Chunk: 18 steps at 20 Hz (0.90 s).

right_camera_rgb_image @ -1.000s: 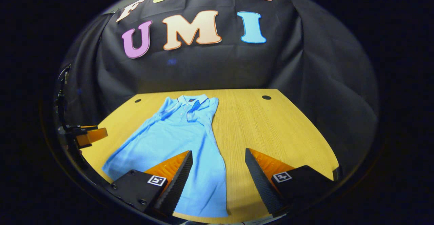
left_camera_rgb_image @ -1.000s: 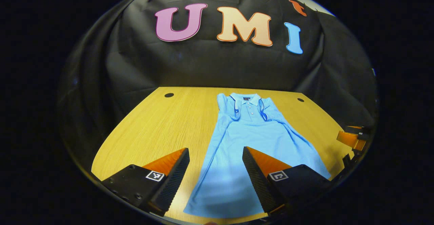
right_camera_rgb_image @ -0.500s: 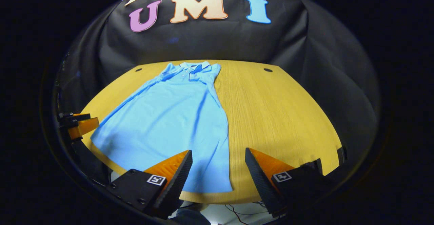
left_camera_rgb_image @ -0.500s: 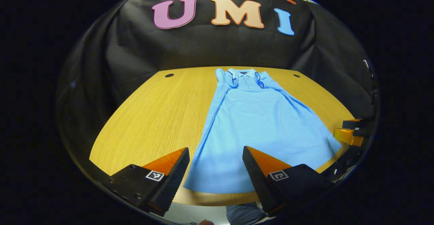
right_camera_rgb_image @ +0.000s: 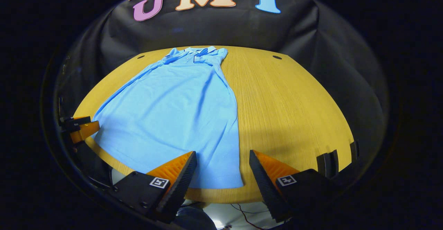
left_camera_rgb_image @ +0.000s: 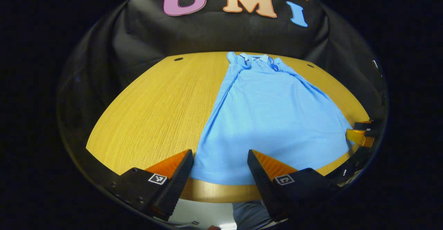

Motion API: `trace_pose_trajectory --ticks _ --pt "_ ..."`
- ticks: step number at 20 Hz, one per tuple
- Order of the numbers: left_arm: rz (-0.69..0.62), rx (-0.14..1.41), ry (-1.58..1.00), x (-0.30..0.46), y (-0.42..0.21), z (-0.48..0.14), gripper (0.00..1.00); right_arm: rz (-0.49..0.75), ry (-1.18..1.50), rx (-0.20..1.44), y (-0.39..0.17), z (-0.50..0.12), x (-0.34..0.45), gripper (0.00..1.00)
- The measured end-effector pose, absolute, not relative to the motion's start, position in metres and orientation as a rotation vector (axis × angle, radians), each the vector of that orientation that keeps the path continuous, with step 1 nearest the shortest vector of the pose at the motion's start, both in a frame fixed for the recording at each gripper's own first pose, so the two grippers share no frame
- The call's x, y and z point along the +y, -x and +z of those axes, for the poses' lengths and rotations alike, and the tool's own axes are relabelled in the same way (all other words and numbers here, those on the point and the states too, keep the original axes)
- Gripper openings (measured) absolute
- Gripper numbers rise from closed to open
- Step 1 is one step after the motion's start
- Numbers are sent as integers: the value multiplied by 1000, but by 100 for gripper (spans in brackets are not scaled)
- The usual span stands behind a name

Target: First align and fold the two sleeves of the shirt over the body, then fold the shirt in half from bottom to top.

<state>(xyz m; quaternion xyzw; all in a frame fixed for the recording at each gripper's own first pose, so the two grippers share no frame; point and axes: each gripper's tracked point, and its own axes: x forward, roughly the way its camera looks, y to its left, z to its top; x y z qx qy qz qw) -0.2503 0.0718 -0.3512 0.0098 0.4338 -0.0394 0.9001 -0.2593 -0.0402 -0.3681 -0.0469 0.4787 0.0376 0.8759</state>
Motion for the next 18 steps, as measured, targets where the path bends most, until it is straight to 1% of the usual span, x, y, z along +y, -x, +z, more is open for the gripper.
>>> trace_pose_trajectory --ticks 1,2,3,4,5,6,7,8,9,12,18 --pt "-96 867 -25 70 248 -349 97 84 74 1022 263 -370 -36 94" --pt "-118 873 -30 66 249 -352 98 94 63 1014 261 -368 -30 90" --pt "-136 860 -31 61 245 -352 93 125 75 1028 264 -369 -25 86" --pt "-146 859 -24 55 244 -352 80 152 79 1031 265 -370 -17 66" --pt "-145 861 -14 53 246 -354 71 171 77 1038 266 -371 -9 47" --pt "-144 856 4 47 243 -352 45 162 86 1037 265 -371 -11 27" --pt "-141 864 21 42 245 -353 34 171 78 1036 268 -364 -8 7" --pt "-127 865 24 42 242 -352 5 184 67 1050 268 -368 -5 3" --pt "-122 891 20 41 243 -354 0 181 46 1052 266 -367 -4 3" --pt "-127 968 -2 42 243 -349 0 155 -17 1045 255 -357 -9 3" --pt "-154 920 67 36 192 -307 0 169 -88 940 195 -311 6 3"
